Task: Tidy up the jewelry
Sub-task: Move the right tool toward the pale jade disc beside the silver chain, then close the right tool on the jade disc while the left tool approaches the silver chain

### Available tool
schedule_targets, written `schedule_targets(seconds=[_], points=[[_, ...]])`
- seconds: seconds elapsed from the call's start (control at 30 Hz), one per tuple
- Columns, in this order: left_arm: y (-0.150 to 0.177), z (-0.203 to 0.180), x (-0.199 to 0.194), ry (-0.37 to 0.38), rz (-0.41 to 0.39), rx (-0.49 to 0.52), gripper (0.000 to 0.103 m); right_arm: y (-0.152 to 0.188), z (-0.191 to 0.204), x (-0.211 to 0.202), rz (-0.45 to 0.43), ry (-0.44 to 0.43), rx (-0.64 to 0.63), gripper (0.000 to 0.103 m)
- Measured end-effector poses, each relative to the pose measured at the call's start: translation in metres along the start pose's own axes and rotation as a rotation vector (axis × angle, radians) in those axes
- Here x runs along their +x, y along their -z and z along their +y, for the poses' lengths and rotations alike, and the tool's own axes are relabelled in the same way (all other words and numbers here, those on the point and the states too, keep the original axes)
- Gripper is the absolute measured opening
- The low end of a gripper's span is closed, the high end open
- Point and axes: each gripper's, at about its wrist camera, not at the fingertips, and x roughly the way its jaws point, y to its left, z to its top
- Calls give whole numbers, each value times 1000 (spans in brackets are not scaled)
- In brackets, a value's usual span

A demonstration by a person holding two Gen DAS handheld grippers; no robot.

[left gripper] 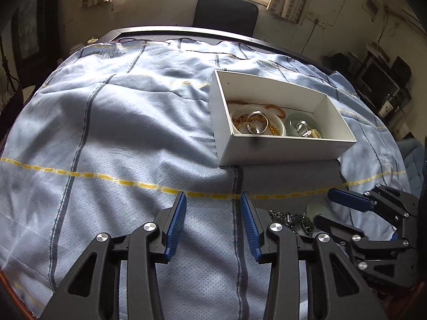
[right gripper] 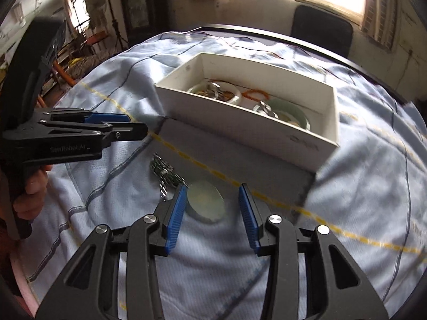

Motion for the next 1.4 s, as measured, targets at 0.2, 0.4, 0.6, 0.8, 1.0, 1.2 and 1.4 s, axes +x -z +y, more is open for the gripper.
schedule_targets(seconds=[0.2,0.4,0.6,0.8,1.0,1.2,1.4], points=[[1,1,0,7,4,-4,42,3,-6,3,28,46,21,41],[1,-1,0,9,9,-2,43,19,-14,-9,34,64,30,41],[3,-4,4,4,15,2,43,3,-4,-11,-18,38,-26,40],[3,-3,5,10,16,-1,43,6,-3,5,19,39,-69,41],[3,-3,5,11,17,2,43,5,10,7,2,83,-149,26],[3,-4,5,9,18,13,44,14,-1,-7,-7,38,-61,25],[8,-19,5,23,9,97,61,35,-12,-38,-34,-30,73,25]])
